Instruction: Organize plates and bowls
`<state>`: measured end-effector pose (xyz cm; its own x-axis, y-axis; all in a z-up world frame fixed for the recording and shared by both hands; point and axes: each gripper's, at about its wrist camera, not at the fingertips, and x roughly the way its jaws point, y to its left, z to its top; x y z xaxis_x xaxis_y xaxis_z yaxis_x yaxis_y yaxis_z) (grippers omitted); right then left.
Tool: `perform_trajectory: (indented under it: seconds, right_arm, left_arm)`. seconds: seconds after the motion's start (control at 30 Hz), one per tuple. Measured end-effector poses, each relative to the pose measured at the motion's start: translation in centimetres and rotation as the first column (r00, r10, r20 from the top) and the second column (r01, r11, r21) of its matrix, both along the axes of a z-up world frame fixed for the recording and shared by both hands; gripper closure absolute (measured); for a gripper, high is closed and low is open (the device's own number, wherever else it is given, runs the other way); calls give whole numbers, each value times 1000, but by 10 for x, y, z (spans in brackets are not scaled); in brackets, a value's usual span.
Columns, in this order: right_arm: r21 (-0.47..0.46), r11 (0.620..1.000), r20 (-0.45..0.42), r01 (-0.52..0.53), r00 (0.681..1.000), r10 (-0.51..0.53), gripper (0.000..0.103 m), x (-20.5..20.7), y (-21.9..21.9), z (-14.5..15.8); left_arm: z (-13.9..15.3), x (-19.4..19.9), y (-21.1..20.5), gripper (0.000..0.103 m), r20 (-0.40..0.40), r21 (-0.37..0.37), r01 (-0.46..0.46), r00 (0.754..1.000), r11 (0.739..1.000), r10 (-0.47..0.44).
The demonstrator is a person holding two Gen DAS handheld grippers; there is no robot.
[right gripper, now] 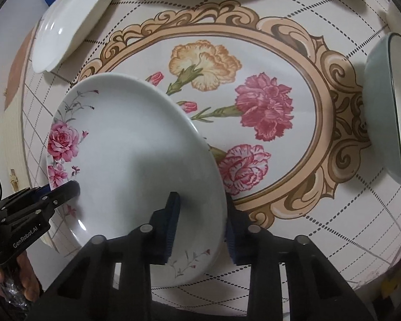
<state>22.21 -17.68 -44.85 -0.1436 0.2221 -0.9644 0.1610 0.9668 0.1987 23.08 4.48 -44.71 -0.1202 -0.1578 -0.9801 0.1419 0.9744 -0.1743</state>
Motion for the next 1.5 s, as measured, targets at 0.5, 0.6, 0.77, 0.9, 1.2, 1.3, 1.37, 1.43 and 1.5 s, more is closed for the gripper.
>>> perform_trajectory:
  seconds: [0.5, 0.6, 0.77, 0.9, 1.2, 1.3, 1.37, 1.43, 1.5]
  right_arm:
    - [66, 981, 3, -183, 983, 183, 75, -39, 86, 11]
    - [104, 971, -10, -213, 976, 215, 75, -43, 107, 12]
    - [132, 950, -18, -284, 957, 289, 75, -47, 164, 9]
    - [127, 934, -26, -334, 940, 339, 75, -51, 194, 3]
    - [90, 920, -51, -381, 921, 387, 75, -49, 227, -19]
    - [90, 922, -66, -377, 922, 383, 74, -42, 216, -22]
    - [98, 926, -75, -364, 925, 372, 70, -38, 210, -20]
    - [78, 931, -66, -356, 930, 361, 49, -31, 185, -4]
    - [62, 937, -44, -345, 937, 347, 30, -29, 177, 5]
  left_arm:
    - [70, -36, 68, 86, 89, 105, -88, 993, 991, 79]
    - [74, -46, 96, 86, 88, 118, -138, 988, 983, 128]
    - [70, -60, 141, 86, 84, 160, -206, 977, 965, 195]
    - [66, -72, 163, 86, 79, 178, -233, 972, 956, 222]
    - [45, -91, 160, 86, 80, 192, -252, 967, 949, 241]
    - [38, -88, 157, 84, 78, 194, -238, 971, 952, 227]
    - [28, -82, 154, 78, 74, 191, -248, 968, 950, 238]
    - [31, -77, 164, 73, 58, 183, -296, 955, 937, 291]
    - [38, -75, 171, 73, 49, 167, -333, 943, 928, 330]
